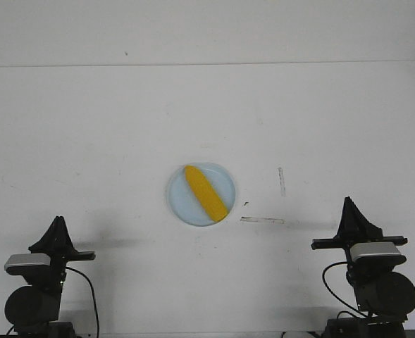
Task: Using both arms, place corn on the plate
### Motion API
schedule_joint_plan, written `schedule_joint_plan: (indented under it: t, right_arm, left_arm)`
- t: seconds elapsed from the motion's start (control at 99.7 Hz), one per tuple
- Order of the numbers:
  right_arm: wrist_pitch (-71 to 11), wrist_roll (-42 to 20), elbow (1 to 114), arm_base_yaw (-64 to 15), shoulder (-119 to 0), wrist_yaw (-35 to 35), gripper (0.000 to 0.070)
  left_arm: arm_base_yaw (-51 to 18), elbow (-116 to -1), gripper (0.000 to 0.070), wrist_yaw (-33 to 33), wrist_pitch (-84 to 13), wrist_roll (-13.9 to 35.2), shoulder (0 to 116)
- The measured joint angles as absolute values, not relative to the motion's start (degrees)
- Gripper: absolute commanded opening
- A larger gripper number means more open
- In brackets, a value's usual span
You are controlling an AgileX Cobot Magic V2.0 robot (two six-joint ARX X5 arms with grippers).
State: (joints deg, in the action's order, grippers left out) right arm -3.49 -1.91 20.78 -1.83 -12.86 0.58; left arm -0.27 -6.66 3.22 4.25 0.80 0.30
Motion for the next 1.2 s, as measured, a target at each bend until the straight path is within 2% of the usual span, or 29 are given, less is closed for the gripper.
schedule_joint_plan:
  t: [0.321, 1.204]
  right_arm:
    - [-3.5, -1.9, 20.8, -1.8, -12.9, 0.6, 0.0002]
    - [-3.4, -1.9, 20.8, -1.8, -12.9, 0.6, 0.0002]
  left_arm:
    - [0.1, -2.0, 0.0001, 2.8, 11.9, 0.8, 0.4]
    - [0.1, -2.0, 0.0001, 0.3, 11.3, 0.8, 0.3]
